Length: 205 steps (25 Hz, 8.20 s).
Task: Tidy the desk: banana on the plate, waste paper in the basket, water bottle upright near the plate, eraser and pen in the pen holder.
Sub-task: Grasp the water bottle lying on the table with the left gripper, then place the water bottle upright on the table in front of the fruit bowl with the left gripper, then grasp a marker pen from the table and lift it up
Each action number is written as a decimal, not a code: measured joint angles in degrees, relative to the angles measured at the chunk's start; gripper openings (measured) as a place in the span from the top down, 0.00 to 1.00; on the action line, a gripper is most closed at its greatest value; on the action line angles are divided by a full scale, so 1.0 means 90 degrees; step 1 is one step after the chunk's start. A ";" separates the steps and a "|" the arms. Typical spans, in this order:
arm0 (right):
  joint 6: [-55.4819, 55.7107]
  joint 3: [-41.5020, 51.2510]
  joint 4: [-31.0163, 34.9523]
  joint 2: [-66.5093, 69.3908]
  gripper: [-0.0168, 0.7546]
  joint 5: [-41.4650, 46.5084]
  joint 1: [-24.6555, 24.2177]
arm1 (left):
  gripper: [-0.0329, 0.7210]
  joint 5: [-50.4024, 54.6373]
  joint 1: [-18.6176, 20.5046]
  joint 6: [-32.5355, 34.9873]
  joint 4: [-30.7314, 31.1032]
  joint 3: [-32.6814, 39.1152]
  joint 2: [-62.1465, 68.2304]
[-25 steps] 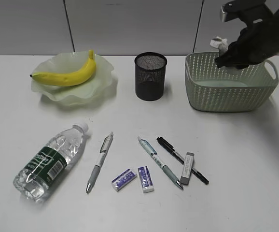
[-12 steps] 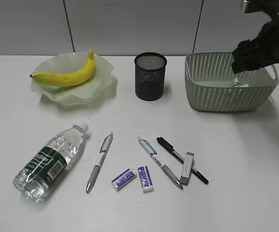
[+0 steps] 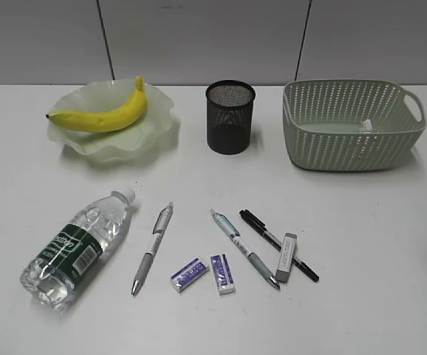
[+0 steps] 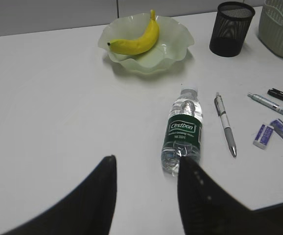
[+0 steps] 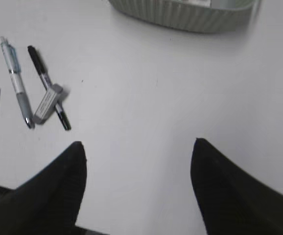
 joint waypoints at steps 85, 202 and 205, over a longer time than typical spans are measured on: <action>-0.0022 0.2882 0.0013 -0.7193 0.31 0.0767 0.0000 | 0.40 -0.3087 -0.1579 0.1309 -0.0852 -0.2568 0.9489; -0.0897 0.2728 0.0564 -0.4965 0.34 0.0336 0.0000 | 0.38 0.0073 -0.0513 0.0572 -0.0029 -0.0008 -0.0067; -0.1476 0.2609 0.1140 -0.4090 0.35 -0.0333 0.0000 | 0.39 0.0049 -0.0513 0.0572 -0.0029 -0.0008 -0.0067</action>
